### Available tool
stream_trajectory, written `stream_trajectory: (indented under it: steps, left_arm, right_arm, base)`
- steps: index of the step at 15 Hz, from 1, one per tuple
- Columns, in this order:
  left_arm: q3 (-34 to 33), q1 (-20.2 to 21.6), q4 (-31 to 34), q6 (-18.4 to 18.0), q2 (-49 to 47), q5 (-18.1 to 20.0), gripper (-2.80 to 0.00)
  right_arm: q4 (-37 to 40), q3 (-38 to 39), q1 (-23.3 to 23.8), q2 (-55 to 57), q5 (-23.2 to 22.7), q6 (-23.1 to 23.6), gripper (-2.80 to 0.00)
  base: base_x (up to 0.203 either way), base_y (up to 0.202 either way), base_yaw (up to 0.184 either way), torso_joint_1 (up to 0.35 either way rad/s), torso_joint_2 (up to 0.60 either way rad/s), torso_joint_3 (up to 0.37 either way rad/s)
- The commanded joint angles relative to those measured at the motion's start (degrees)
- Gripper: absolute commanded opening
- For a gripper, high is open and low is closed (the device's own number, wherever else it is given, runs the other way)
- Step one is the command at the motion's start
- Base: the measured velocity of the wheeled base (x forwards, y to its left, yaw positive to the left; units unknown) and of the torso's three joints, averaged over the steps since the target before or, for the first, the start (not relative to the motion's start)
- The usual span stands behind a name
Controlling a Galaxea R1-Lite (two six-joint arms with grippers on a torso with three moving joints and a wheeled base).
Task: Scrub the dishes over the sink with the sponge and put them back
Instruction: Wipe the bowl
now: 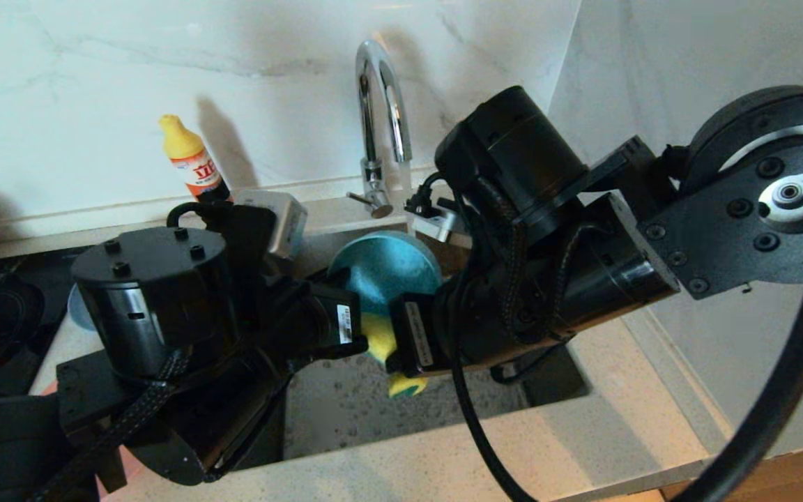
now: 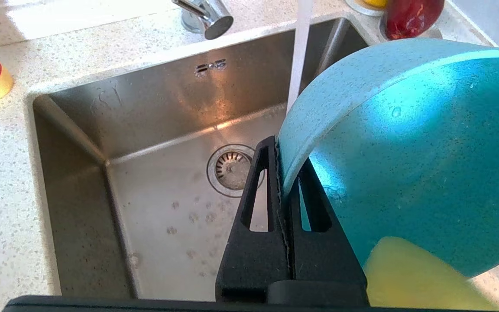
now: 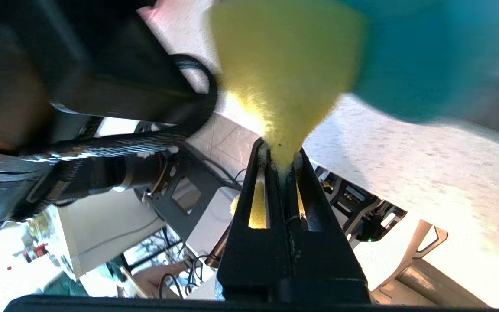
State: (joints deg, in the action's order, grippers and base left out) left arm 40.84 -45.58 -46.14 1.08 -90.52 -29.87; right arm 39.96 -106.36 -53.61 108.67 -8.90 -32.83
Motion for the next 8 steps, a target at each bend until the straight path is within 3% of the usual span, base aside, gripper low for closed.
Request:
stream_trajectory:
  steps: [1,8]
  left_arm:
    - [0.0,0.1,-0.3,0.1,0.2,-0.2,-2.8]
    - [-0.8,0.1,-0.3,0.2,-0.1,0.0,-2.8]
  right_arm:
    - [0.3,0.7,1.8,-2.2,-0.1,-0.1,-2.8]
    - [0.1,-1.7,6.9,-4.6,-0.2,0.3,-2.8]
  base:
    - [0.0,0.0,0.0,0.0,0.0,0.0]
    - [0.0,0.0,0.0,0.0,0.0,0.0]
